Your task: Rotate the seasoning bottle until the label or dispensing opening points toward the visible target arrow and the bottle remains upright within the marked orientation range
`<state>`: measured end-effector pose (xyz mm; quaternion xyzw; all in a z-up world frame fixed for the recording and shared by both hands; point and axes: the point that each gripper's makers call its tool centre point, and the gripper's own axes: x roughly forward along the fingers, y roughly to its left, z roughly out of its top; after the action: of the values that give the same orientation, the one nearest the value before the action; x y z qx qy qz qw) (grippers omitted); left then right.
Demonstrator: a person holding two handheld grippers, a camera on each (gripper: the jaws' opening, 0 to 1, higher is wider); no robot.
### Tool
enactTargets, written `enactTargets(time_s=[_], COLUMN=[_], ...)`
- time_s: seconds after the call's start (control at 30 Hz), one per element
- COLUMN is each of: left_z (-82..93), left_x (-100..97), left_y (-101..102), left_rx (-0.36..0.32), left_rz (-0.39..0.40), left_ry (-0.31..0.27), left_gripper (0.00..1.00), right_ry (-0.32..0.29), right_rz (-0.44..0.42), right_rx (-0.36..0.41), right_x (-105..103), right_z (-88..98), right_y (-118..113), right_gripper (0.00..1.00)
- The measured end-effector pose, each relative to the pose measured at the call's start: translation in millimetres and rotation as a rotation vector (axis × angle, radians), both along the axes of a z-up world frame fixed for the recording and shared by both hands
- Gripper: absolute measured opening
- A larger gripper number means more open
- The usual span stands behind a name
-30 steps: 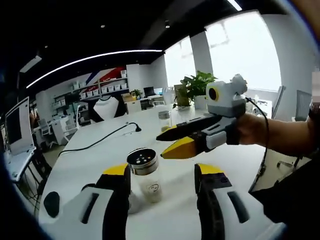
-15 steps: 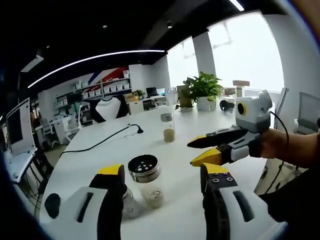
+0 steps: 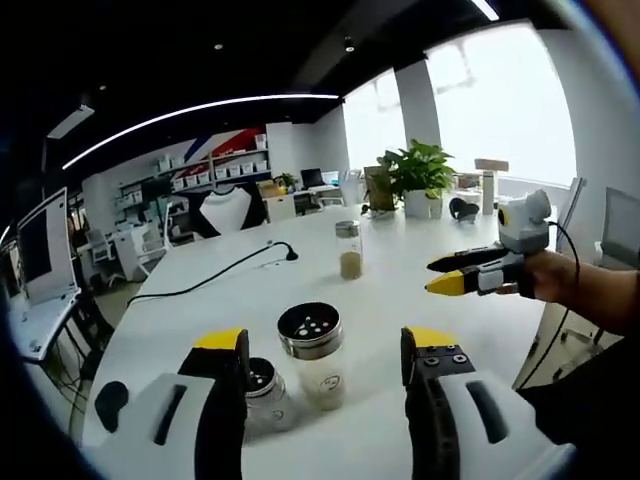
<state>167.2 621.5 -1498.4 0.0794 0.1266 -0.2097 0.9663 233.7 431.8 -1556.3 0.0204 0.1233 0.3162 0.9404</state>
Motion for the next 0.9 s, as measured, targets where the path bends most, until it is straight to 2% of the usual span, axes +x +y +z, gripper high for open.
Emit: enactTargets(time_s=[0.23, 0.5, 0.9], left_z=[0.9, -1.5, -3.8], left_x=[2.7, 7.1, 11.7], left_y=[-4.0, -0.6, 8.0], left_rx=[-0.004, 0.001, 0.005], left_rz=[-0.011, -0.005, 0.010], left_ry=[0.002, 0.016, 0.031], left_gripper=[0.65, 0.64, 0.63], right_ry=[-0.025, -0.055, -0.065], right_rz=[-0.020, -0.071, -0.146], right_rx=[-0.051, -0.083, -0.078], right_x=[19.7, 64.0, 135.6], right_z=[-2.4, 2.5, 7.5], right_y=[-3.0, -10.4, -16.4], right_gripper=[0.46, 0.46, 0.44])
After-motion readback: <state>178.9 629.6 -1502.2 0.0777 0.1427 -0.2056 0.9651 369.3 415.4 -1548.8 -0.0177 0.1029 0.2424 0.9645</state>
